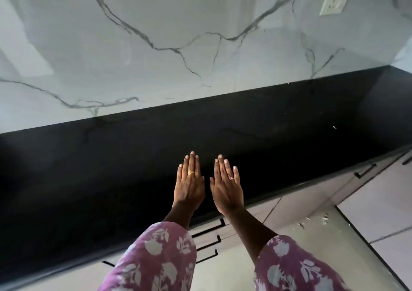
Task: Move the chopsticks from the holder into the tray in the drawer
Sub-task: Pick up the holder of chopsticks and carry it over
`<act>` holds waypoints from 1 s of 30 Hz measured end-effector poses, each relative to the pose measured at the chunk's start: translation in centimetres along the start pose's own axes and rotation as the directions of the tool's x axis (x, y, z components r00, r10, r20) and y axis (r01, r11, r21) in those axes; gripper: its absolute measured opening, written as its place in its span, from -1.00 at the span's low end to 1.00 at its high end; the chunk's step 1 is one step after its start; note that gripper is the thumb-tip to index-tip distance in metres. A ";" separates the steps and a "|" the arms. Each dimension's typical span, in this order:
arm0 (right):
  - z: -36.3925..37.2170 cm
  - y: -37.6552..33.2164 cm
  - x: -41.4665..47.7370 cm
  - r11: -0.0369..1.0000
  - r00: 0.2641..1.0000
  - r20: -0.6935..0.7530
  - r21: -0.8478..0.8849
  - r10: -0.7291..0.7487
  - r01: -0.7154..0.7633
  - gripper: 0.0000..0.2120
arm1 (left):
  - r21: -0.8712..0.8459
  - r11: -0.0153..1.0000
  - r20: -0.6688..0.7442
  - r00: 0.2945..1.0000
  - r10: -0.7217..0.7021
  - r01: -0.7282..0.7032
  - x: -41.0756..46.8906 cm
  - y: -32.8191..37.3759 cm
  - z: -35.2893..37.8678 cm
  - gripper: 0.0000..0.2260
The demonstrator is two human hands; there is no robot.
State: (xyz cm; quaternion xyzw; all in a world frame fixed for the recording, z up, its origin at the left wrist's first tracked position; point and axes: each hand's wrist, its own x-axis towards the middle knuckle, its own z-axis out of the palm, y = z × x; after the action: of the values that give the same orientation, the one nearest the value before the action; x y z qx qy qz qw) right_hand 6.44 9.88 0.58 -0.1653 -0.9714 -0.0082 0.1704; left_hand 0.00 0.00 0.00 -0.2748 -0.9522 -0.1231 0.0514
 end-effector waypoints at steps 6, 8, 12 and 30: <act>0.8 6.7 -6.1 0.968 0.970 0.162 0.144 0.180 -0.204 -0.49 | -0.059 0.989 0.006 0.990 0.139 -0.139 -2.2 7.4 1.7 -0.44; 0.5 9.2 -8.9 0.954 0.951 0.180 0.123 0.250 -0.274 -0.46 | -0.039 0.975 -0.004 0.976 0.218 -0.218 -3.7 10.2 2.7 -0.44; -0.8 13.9 -15.9 0.912 0.907 0.165 0.075 0.388 -0.404 -0.45 | 0.008 0.914 0.057 0.913 0.404 -0.406 -7.9 16.5 5.3 -0.42; -6.1 31.6 -44.0 0.284 0.281 0.104 -0.016 0.954 -0.959 -0.34 | -0.217 0.430 0.278 0.366 0.888 -0.877 -25.8 46.4 14.1 -0.39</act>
State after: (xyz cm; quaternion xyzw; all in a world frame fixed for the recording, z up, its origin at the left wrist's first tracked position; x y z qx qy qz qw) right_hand 57.73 25.33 -9.66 -0.7092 -0.6862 0.1271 0.1001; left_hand 46.16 28.50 -8.25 -0.7582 -0.6474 -0.0404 -0.0662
